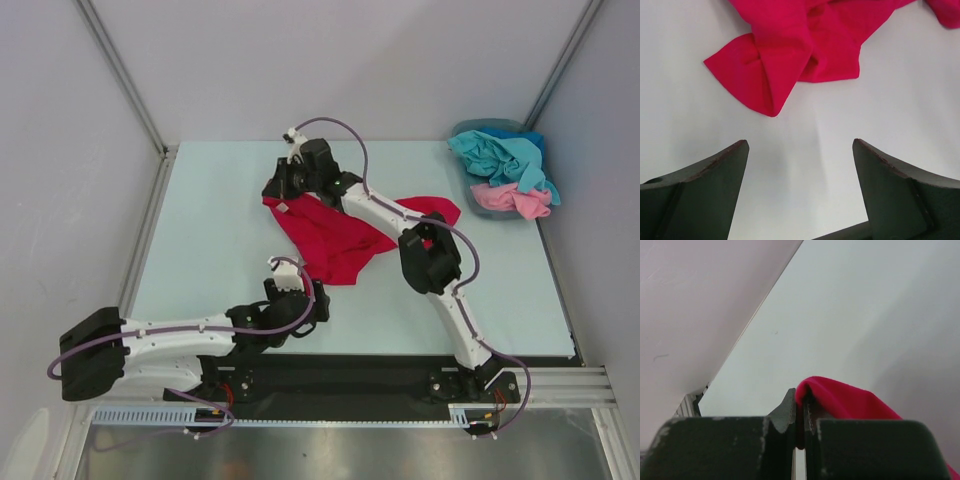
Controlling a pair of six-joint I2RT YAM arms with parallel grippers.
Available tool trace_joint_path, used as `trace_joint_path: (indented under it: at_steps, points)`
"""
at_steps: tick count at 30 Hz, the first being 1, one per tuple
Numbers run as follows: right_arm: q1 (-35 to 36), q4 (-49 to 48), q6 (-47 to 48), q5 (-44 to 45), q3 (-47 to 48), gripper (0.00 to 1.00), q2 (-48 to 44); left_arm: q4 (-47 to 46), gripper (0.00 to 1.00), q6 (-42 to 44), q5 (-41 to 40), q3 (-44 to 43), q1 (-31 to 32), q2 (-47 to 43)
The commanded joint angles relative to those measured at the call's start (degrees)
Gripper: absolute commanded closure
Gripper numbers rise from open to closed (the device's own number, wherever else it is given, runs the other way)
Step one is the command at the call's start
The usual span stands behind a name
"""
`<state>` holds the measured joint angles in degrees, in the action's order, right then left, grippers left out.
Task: Fold and stack the t-shirts
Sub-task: Move the tshirt to the center of the board
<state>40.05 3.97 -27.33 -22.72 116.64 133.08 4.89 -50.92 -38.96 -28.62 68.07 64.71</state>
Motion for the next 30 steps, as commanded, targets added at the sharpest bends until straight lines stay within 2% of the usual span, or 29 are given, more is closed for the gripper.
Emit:
trace_joint_path:
  at_steps: [1,9,10,11,14,15,19,22,23,26,27,30]
  points:
    - [0.4,3.2,-1.1,-3.9,8.8,1.00,4.7,-2.7,0.09,0.7,-1.8,2.1,0.9,-2.1]
    - [0.6,2.8,-4.3,-8.7,16.5,0.99,13.3,-3.2,0.09,2.4,-1.5,2.7,1.0,-3.4]
    - [0.6,2.0,-4.2,-8.9,15.0,0.86,13.2,-3.3,0.09,2.4,-1.3,2.6,1.0,-3.4]
    - [0.7,1.4,-3.8,-8.5,13.7,0.56,12.6,-3.5,0.09,2.4,-1.3,2.6,1.1,-2.9]
    - [0.3,-2.1,-2.6,-5.8,6.7,0.20,8.2,-4.4,0.09,2.4,-1.1,3.1,1.2,-2.3]
    - [0.1,-2.9,-2.5,-5.0,5.0,0.01,6.7,-4.6,0.09,2.3,-1.0,3.1,1.2,-1.8]
    - [-1.6,-7.3,-1.0,1.3,-2.7,0.00,-4.1,-4.6,0.09,2.0,-0.6,3.0,1.4,-0.9]
    - [-1.6,-4.3,1.8,11.0,-7.6,0.00,-10.6,-4.6,0.09,1.7,-0.9,3.2,1.5,-1.3]
    - [-1.3,-2.5,4.5,17.8,-9.2,0.00,-15.3,-4.6,0.09,1.7,-1.1,3.1,1.4,-1.6]
    - [-1.3,-1.8,6.5,29.3,-17.7,0.00,-26.0,-4.7,0.09,2.1,-2.1,2.8,1.4,-2.4]
    - [-1.7,-2.4,6.2,31.3,-22.4,0.00,-28.5,-4.6,0.09,2.4,-3.0,2.6,1.4,-2.4]
    - [-2.3,-2.8,5.6,34.8,-28.2,0.00,-36.9,-3.5,0.08,3.5,-3.8,0.7,1.4,-1.3]
